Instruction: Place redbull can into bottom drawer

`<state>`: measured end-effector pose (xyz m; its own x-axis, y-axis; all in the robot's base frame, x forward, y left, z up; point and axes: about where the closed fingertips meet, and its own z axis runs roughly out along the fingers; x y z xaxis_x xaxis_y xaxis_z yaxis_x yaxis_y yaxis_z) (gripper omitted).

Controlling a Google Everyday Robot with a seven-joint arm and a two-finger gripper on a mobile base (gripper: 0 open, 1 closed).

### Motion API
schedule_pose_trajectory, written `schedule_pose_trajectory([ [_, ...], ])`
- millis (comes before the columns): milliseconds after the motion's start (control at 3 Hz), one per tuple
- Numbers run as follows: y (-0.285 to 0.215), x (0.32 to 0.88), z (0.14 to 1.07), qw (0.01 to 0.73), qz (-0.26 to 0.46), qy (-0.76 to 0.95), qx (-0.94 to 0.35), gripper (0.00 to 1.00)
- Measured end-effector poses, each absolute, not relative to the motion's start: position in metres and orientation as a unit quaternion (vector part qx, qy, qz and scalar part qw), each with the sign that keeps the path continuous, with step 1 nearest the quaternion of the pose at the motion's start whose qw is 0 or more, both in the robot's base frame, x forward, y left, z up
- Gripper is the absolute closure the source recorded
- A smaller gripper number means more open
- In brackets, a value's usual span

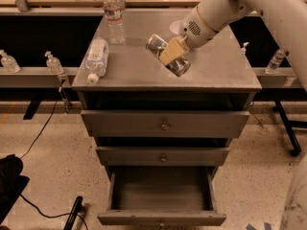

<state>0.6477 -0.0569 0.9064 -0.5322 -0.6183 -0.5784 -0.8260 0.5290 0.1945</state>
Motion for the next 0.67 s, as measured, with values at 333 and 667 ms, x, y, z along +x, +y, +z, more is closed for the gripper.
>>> schedule_pose_trajectory([
  [333,-0.036,0.609,0.885,0.173,0.285,0.777,-0.535,1.00],
  [667,-0.038,0.559,0.848,0.123,0.321,0.710,-0.614,1.00],
])
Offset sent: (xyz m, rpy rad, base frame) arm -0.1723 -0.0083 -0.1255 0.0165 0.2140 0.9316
